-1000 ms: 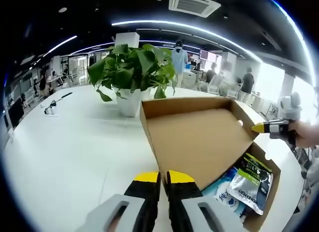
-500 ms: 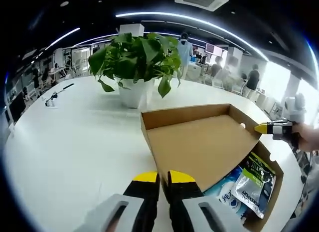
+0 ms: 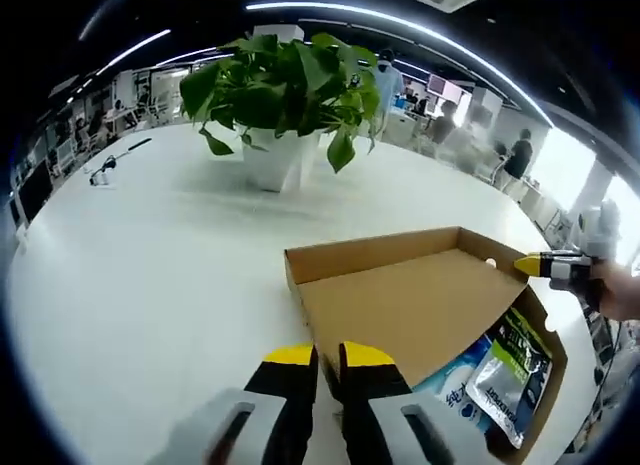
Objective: Operate the shoe box by opening the lid, removing the specified soft item, and placing it in the target area until the item is outside and the box remains undamaged.
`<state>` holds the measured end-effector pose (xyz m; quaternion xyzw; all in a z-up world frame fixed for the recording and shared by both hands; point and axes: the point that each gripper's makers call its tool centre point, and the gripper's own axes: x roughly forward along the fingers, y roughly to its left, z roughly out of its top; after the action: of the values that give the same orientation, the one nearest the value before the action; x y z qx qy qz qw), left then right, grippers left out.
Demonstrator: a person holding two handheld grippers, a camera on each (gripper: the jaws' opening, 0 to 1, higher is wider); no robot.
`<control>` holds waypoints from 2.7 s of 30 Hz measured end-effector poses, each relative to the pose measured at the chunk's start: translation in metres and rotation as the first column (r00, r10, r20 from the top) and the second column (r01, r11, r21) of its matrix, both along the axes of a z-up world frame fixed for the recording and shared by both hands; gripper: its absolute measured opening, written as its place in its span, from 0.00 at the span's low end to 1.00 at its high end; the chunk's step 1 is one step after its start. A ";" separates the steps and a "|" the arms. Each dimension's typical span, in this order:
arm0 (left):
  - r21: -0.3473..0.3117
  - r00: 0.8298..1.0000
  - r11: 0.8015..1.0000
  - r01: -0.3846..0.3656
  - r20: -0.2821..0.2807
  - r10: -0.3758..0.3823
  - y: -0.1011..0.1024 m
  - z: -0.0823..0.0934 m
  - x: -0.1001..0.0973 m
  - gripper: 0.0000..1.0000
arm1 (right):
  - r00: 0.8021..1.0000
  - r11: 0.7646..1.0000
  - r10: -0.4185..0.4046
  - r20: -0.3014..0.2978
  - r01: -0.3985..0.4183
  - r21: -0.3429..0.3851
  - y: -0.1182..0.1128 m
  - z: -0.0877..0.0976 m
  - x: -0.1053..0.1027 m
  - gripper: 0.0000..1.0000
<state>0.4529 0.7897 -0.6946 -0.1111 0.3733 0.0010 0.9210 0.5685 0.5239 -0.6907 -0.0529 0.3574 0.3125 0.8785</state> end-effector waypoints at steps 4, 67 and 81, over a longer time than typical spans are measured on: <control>-0.006 1.000 1.000 -0.001 -0.001 0.001 -0.001 0.001 -0.001 0.08 | 1.000 1.000 -0.002 -0.005 0.002 0.005 -0.001 0.000 0.000 0.02; -0.041 0.972 0.976 0.213 0.112 -0.208 -0.084 0.027 -0.083 0.24 | 0.999 0.997 -0.024 0.048 0.020 0.072 -0.072 0.037 -0.110 0.17; -0.104 0.960 0.955 0.278 0.076 -0.271 -0.120 0.017 -0.092 0.28 | 0.999 0.996 -0.021 0.044 0.017 0.087 -0.077 0.035 -0.124 0.19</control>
<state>0.3607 0.6700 -0.6777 -0.1104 0.3562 -0.1514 0.9154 0.4444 0.4466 -0.6556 -0.0182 0.3240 0.3181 0.8908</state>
